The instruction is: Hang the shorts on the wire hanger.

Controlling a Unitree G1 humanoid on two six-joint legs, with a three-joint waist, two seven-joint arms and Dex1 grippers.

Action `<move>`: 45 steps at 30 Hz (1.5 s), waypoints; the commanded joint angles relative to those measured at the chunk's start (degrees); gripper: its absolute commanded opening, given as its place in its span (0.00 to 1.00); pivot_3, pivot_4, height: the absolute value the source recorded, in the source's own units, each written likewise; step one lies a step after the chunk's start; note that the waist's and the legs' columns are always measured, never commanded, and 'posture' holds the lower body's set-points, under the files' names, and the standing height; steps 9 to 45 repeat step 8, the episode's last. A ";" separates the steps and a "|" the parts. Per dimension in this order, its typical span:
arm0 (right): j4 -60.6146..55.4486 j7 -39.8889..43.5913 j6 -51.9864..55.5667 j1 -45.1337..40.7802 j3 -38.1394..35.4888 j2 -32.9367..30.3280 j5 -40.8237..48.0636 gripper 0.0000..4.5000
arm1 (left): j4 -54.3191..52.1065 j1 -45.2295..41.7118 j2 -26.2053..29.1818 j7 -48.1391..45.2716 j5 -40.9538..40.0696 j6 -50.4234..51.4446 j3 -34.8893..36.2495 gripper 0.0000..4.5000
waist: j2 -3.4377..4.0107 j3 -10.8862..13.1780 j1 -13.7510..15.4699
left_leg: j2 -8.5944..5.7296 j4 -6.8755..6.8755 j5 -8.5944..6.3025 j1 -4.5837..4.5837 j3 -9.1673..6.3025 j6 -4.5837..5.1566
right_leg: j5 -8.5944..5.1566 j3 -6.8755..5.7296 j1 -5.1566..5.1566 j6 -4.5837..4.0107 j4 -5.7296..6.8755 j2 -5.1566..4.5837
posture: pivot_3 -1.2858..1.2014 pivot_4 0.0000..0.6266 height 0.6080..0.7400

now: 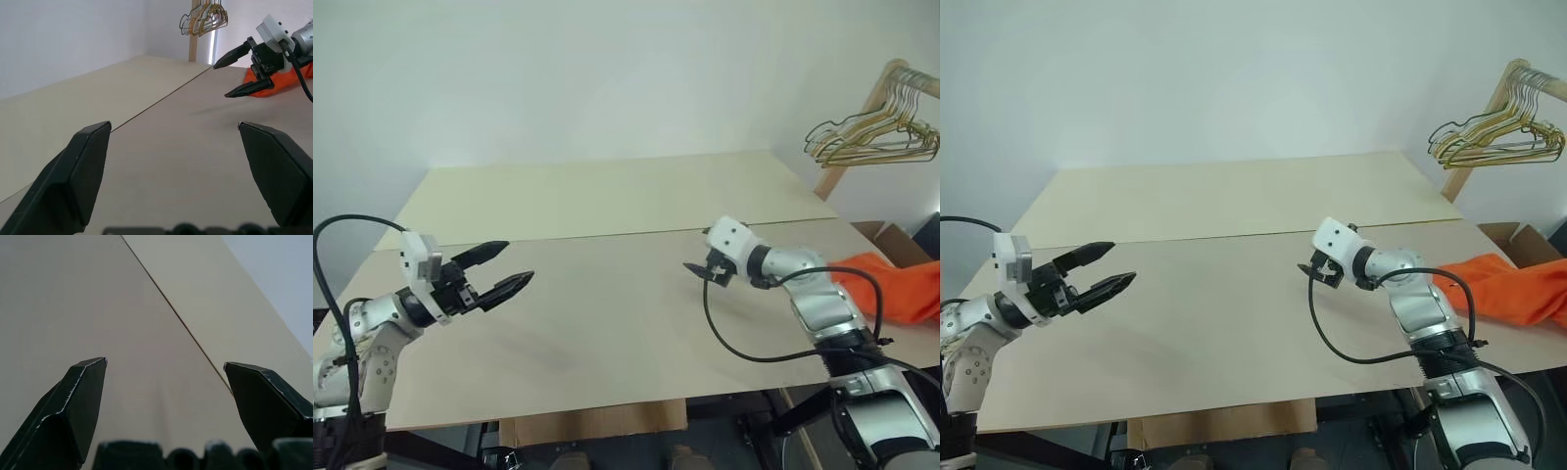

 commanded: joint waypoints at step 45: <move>-2.55 0.94 -1.78 -0.14 -0.56 -0.60 -1.37 0.99 | -3.38 1.39 1.00 0.88 1.99 0.20 -1.24 1.00 | -0.07 0.01 -0.01 | 0.00 0.00 0.00 0.00 0.01 0.00 | -0.01 -0.01 0.00 0.00 -0.01 0.00 | 0.56 0.00 1.00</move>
